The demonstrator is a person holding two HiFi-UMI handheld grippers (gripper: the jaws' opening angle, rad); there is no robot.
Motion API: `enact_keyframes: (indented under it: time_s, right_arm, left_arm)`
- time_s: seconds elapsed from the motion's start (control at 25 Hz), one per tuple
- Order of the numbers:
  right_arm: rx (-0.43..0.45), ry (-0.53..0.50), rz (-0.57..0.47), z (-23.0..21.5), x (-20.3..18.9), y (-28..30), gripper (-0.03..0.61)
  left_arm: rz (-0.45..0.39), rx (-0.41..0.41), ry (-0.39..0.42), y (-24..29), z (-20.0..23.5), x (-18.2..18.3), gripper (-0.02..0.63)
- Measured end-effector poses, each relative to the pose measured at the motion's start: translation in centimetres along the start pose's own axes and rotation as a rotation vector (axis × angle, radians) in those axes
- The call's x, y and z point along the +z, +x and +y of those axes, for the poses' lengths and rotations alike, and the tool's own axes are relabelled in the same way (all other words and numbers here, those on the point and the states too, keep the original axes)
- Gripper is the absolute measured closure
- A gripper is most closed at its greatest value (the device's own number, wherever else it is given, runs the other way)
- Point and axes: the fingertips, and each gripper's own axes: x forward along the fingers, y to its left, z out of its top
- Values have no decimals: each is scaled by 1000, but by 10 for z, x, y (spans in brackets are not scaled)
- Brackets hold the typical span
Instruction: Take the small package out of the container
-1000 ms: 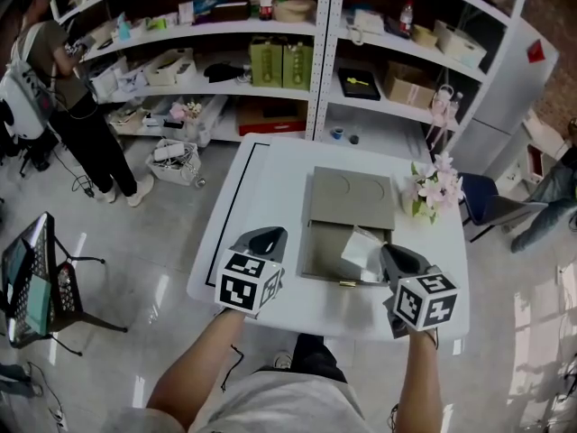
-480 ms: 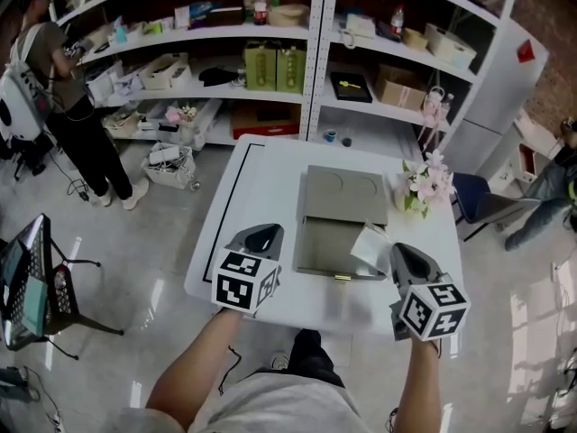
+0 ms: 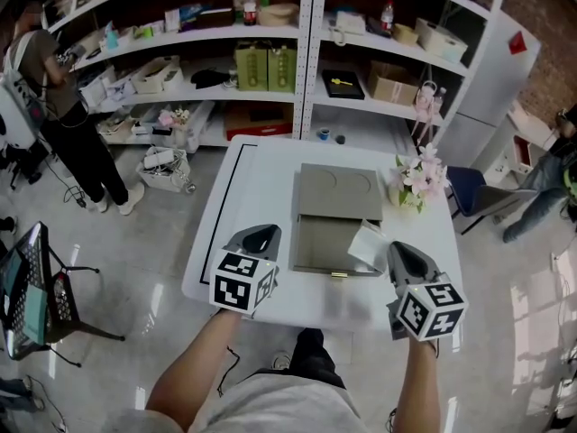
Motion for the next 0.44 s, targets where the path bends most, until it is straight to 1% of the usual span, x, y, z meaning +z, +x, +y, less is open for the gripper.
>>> enact_keyframes:
  time_s: [0.44]
  right_arm:
    - [1,0,5,-1,0,0,572]
  left_arm:
    - [15,-6,0,3,-2,-4,612]
